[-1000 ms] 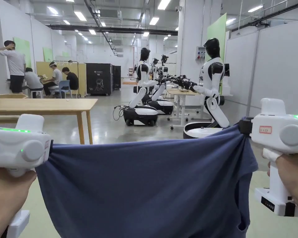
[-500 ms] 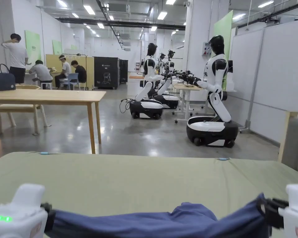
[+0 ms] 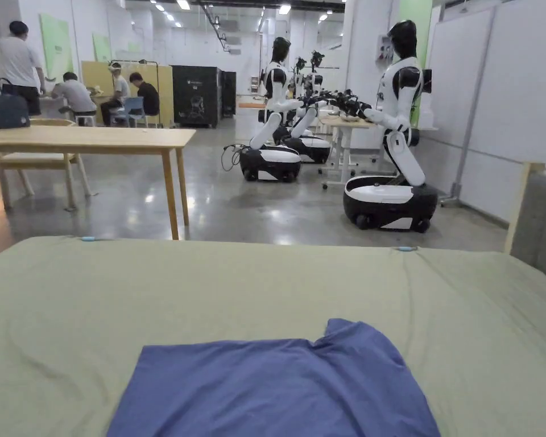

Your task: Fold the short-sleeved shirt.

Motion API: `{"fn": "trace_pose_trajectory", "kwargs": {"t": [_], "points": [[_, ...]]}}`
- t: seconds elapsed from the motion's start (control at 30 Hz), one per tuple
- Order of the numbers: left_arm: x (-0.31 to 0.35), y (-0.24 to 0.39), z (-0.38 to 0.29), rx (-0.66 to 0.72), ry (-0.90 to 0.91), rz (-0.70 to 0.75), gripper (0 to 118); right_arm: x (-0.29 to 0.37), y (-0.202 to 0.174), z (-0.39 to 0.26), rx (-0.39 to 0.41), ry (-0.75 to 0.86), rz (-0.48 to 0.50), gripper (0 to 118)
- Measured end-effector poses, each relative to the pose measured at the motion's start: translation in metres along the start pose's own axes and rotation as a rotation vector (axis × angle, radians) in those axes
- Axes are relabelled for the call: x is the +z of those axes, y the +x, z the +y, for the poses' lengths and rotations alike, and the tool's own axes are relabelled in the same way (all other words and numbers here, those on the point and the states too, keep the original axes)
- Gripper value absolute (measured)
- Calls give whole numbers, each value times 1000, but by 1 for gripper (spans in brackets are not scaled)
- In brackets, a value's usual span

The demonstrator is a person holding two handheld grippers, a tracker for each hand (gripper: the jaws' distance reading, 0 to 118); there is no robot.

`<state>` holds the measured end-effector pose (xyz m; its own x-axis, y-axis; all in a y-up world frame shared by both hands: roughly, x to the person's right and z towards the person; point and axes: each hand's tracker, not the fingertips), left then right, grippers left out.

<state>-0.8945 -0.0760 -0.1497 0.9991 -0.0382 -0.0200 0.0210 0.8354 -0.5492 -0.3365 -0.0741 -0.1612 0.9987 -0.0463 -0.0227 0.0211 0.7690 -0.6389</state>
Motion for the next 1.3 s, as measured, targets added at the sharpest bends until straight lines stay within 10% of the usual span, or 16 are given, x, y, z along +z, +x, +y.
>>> {"fn": "trace_pose_trajectory", "kwargs": {"t": [0.07, 0.3, 0.33, 0.4, 0.43, 0.77, 0.83, 0.87, 0.9, 1.3], "points": [[18, 17, 10, -29, 113, 9, 109, 15, -17, 3, -2, 86, 57, 118], [38, 57, 3, -30, 191, -17, 109, 40, -96, -2, 87, 296, 100, 112], [39, 62, 0, -62, 173, 4, 105, 40, -103, -3, 95, 295, 123, 94], [40, 65, -4, -127, 117, 40, 30, 40, -119, -5, 129, 285, 78, 1], [37, 64, -8, -141, 77, 52, 0, 38, -123, -7, 139, 288, 75, 1], [26, 11, -39, 44, -90, 38, 2, 14, -118, -9, 87, 178, 148, 1], [25, 4, -41, 46, -103, 41, 43, 12, -117, -12, 90, 159, 142, 1], [24, 0, -41, 44, -111, 46, 100, 11, -115, -12, 88, 151, 143, 1], [20, -2, -41, 42, -123, 52, 118, 9, -113, -13, 87, 144, 139, 1], [-43, -19, -34, 67, -174, 14, 98, 9, -87, -7, 42, 102, 79, 1]]}}
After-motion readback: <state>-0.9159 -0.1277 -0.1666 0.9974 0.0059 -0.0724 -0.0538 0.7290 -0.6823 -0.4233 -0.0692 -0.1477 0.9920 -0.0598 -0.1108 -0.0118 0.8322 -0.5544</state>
